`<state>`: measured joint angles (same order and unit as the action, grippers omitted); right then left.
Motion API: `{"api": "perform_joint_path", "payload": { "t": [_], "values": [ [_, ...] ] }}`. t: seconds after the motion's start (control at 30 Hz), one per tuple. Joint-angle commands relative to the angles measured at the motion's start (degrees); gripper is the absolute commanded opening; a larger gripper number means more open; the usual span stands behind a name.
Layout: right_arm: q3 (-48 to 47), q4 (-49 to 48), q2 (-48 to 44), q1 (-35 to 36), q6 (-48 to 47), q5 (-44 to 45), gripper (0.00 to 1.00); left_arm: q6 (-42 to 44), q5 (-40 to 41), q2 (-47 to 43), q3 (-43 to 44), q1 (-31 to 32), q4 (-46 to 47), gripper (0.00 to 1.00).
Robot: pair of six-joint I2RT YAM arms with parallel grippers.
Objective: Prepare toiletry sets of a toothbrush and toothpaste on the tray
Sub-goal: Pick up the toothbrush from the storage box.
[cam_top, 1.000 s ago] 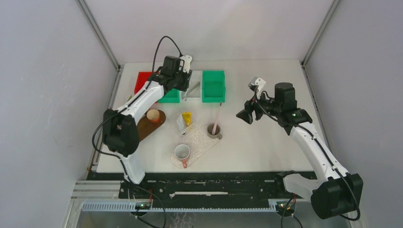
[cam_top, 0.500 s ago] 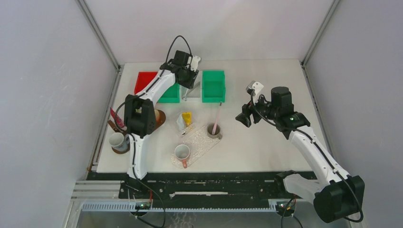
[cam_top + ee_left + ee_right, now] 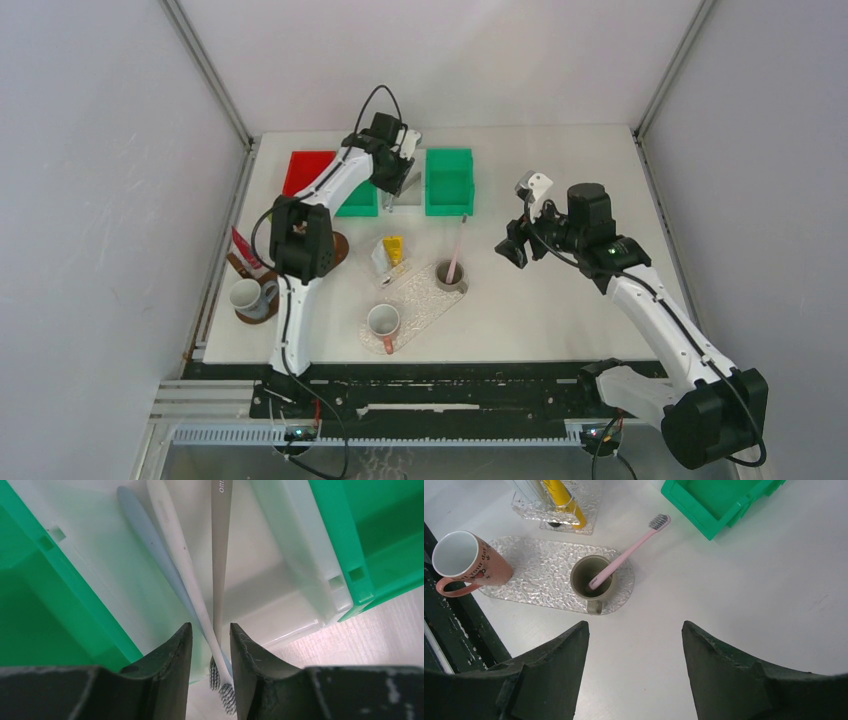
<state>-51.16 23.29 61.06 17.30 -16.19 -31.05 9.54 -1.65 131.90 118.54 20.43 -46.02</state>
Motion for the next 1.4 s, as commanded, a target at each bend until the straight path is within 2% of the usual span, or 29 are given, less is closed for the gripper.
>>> {"api": "perform_joint_path", "payload": {
  "t": [0.0,0.33,0.4,0.53,0.57,1.07,1.37],
  "values": [
    [-0.88,-1.67,-1.07,0.37,-0.41,0.6,0.77,0.67,2.15,0.76,3.89,-0.21,-2.32,0.37],
    [-0.88,-1.67,-1.2,0.49,-0.61,0.74,0.76,1.1,3.14,2.11,4.65,-0.21,-3.54,0.27],
    [-0.85,-1.67,-1.36,0.54,-0.56,0.8,0.76,1.03,3.02,2.31,4.95,-0.23,-3.52,0.21],
    [-0.88,-1.67,-1.4,0.54,-0.68,0.76,0.76,0.11,2.93,1.84,6.07,-0.23,-3.55,0.02],
    [-0.88,-1.73,-1.38,0.54,-0.66,0.74,0.76,-0.21,3.02,1.5,6.43,-0.21,-3.51,0.01],
    [-0.88,-1.22,-1.38,0.5,-1.11,-0.85,0.77,-1.97,4.47,-5.32,5.59,-0.21,-1.02,0.0],
    [-0.87,0.57,-2.46,-0.08,-4.21,-8.54,0.78,-5.32,2.55,-21.18,-5.29,-0.28,6.16,0.0]
  ]
}}
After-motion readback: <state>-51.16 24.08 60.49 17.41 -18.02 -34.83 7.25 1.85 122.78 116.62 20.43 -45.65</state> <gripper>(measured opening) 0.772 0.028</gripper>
